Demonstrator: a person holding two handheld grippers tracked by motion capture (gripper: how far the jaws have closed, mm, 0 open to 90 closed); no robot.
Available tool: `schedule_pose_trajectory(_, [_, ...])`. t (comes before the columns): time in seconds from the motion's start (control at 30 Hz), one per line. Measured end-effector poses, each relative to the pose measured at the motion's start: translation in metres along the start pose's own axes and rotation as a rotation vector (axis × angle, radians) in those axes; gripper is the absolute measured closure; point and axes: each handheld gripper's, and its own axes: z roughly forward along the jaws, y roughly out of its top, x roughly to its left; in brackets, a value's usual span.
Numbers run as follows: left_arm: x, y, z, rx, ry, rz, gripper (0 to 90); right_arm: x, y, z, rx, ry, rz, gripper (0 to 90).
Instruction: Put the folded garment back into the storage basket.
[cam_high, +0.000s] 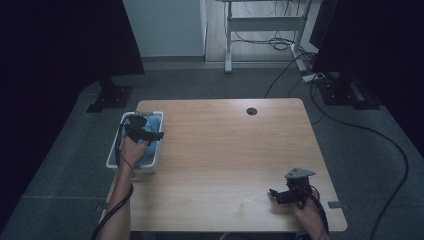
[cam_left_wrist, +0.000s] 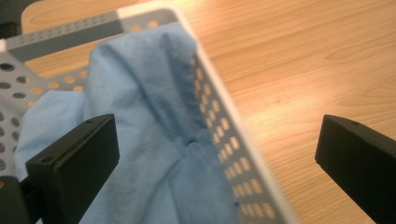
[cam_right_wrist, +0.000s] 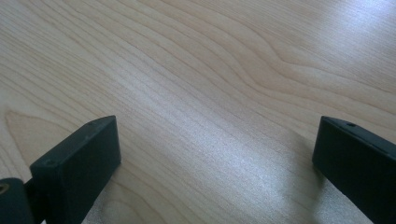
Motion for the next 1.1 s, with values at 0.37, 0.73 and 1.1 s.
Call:
schedule_pose_trajectory(0.37, [-0.025,0.004,-0.007,-0.019,-0.05,0.023,0.0,0.0,0.0,0.0,0.0,0.002,-0.002,0.7])
schedule_pose_trajectory(0.73, [-0.055,0.004,-0.009,-0.037,-0.104,0.04,0.0,0.0,0.0,0.0,-0.001,0.004,-0.003,0.7])
schedule_pose_trajectory(1.1, [-0.083,-0.004,-0.011,-0.067,-0.155,0.082,0.0,0.001,0.0,0.0,-0.001,0.005,-0.003,0.7])
